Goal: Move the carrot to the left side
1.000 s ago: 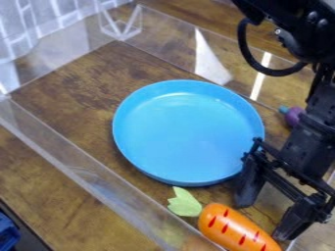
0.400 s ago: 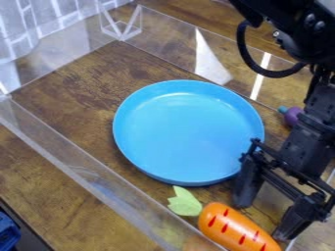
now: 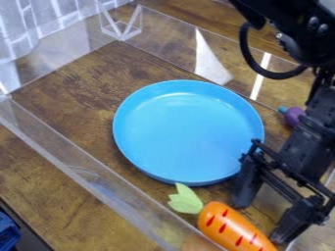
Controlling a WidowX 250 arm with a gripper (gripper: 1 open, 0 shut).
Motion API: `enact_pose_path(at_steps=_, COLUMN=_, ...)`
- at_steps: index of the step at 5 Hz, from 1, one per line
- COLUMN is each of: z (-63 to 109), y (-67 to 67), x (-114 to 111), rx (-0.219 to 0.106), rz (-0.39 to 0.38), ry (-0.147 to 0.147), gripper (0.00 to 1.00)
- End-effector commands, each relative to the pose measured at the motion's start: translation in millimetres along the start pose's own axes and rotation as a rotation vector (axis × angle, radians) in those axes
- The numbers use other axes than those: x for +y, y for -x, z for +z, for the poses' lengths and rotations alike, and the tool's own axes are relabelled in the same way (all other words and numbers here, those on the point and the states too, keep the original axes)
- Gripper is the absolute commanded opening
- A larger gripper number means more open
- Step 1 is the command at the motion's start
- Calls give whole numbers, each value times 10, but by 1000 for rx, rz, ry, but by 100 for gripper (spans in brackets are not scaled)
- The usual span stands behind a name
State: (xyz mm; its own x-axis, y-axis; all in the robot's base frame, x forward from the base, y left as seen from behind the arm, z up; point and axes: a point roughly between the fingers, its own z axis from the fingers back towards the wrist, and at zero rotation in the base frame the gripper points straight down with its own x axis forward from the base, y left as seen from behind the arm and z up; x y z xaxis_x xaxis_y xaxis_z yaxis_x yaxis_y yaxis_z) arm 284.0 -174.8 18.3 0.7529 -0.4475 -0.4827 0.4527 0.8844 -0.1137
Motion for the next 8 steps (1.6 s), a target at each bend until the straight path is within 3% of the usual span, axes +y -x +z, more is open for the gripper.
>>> enact_pose_path(at_steps=1, z=40, y=43, x=-108, rx=-4, rz=-90, ry=-41, gripper=100)
enact_pose_path(at_steps=3, z=47, y=55, x=-79, rx=4, rz=-47, ry=-22, gripper=100)
enact_pose_path(at_steps=4, z=59, y=43, x=-9, rx=4, rz=3, ry=4, gripper=100)
enact_pose_path(at_steps=7, z=124, y=-14, x=-48, rx=10, rz=73, ry=31, gripper=100)
enact_pose_path(at_steps=8, z=107, y=56, x=3, rx=12, rz=85, ry=33, gripper=100)
